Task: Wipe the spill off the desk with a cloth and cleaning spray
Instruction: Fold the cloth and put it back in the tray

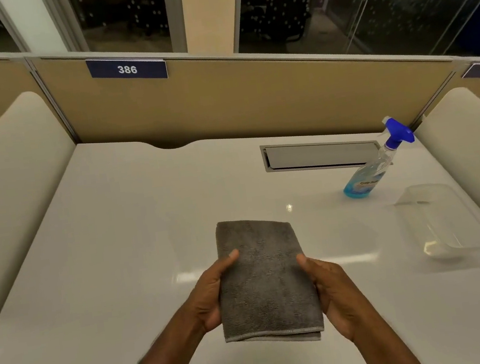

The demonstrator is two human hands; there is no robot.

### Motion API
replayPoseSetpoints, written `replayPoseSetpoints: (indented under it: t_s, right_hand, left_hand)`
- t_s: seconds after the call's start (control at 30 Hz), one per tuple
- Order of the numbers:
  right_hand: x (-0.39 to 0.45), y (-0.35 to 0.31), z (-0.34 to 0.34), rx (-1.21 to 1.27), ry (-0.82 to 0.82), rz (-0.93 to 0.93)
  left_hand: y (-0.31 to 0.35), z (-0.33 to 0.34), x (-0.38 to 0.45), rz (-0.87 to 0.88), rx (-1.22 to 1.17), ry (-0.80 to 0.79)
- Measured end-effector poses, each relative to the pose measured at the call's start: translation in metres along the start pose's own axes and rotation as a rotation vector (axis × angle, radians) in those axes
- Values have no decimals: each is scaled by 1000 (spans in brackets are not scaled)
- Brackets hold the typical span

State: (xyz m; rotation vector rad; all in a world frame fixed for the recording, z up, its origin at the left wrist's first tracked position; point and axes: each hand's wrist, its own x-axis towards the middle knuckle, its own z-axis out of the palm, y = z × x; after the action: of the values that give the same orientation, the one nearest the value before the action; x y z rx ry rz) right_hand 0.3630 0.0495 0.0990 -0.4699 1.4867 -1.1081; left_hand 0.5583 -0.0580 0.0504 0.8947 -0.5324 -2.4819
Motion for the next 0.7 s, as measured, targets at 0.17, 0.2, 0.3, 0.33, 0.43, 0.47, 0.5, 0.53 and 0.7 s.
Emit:
replayPoseSetpoints:
  t_s: [0.17, 0.2, 0.3, 0.33, 0.43, 0.47, 0.5, 0.53, 0.7]
  right_hand:
    - [11, -6, -2, 6, 56, -114]
    - [12, -8, -3, 22, 66, -126]
    - [12, -11, -3, 95, 62, -133]
    - [12, -11, -3, 112, 55, -132]
    - [8, -17, 0, 112, 61, -138]
    - [8, -19, -1, 76, 71, -152]
    - [7, -24, -2, 27, 78, -165]
    - [6, -29, -4, -32, 73, -187]
    - [-14, -65, -10, -54, 4, -490]
  left_hand:
    - [18, 5, -5, 38, 236, -17]
    - [22, 5, -7, 34, 286, -36]
    - [31, 0, -9, 33, 402, -86]
    - [33, 0, -9, 38, 427, -93]
    - [38, 1, -7, 62, 489, -108]
    - [40, 4, -7, 72, 499, -113]
    - [44, 7, -7, 87, 510, -120]
    - [49, 13, -7, 107, 527, -128]
    - [73, 46, -26, 558, 644, -155]
